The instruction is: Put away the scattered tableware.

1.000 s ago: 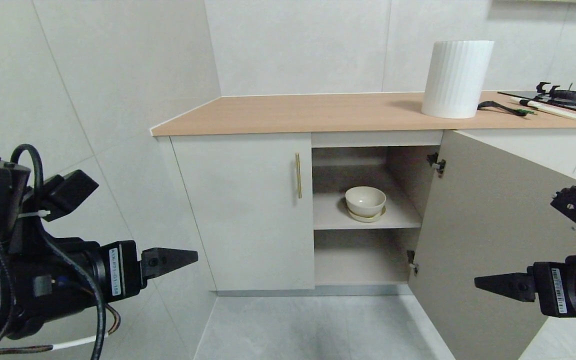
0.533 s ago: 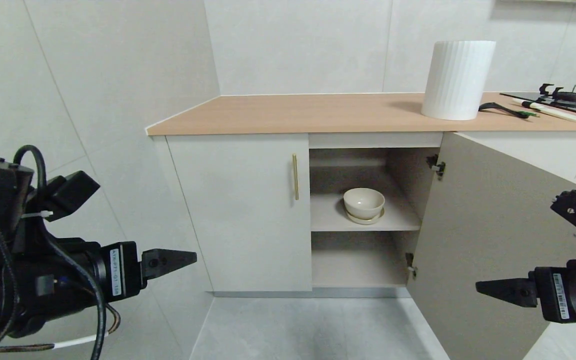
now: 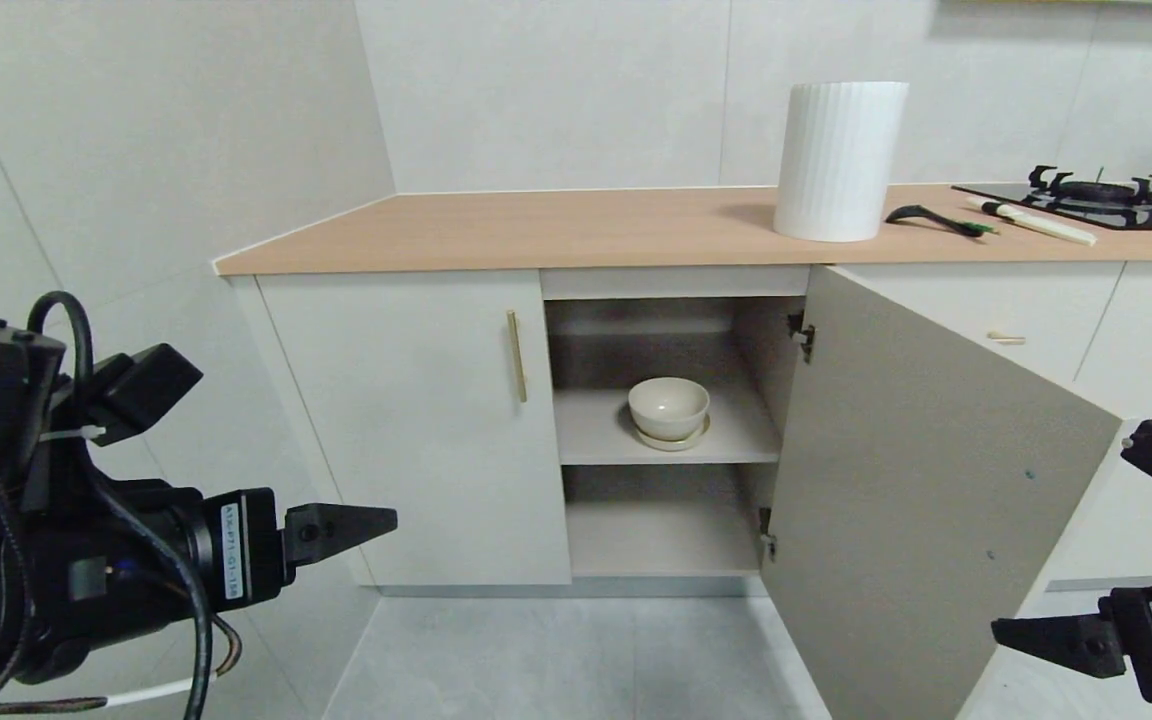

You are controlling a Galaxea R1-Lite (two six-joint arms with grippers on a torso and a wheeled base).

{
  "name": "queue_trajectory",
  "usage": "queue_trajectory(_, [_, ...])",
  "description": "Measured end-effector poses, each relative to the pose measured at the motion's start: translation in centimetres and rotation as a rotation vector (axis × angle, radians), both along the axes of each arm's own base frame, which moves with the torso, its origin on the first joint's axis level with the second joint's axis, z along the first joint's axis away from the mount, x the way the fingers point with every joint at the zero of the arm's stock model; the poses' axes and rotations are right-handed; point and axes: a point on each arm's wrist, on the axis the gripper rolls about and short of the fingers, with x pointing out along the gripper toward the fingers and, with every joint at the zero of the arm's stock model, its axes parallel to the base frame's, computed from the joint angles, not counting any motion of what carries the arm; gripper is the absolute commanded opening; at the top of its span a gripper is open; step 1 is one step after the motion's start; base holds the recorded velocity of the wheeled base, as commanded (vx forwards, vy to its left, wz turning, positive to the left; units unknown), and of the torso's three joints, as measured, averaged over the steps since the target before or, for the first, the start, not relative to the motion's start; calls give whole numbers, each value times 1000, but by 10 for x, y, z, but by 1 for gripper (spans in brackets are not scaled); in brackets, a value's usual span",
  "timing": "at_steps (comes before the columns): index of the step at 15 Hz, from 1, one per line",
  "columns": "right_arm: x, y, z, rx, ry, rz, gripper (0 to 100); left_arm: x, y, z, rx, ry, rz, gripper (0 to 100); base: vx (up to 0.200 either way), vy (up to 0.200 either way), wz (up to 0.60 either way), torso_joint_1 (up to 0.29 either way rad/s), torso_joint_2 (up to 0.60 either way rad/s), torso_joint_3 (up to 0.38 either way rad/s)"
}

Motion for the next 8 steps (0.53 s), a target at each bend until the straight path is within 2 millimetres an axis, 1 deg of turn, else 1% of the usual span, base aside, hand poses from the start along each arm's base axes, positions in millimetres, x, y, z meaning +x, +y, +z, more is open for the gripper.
queue_trajectory(4, [-12,-14,10,-84,4,-26,100,-1,1,-3,10,6,-5,100,0,0,0,0,0,0])
queue_trajectory(6, [-15,-26,18,-117,-13,-64,100,-2,0,-3,10,8,-10,100,0,0,0,0,0,0])
queue_trajectory(8, [-13,-42,24,-147,-35,-152,100,-2,0,-4,11,10,-11,100,0,0,0,0,0,0])
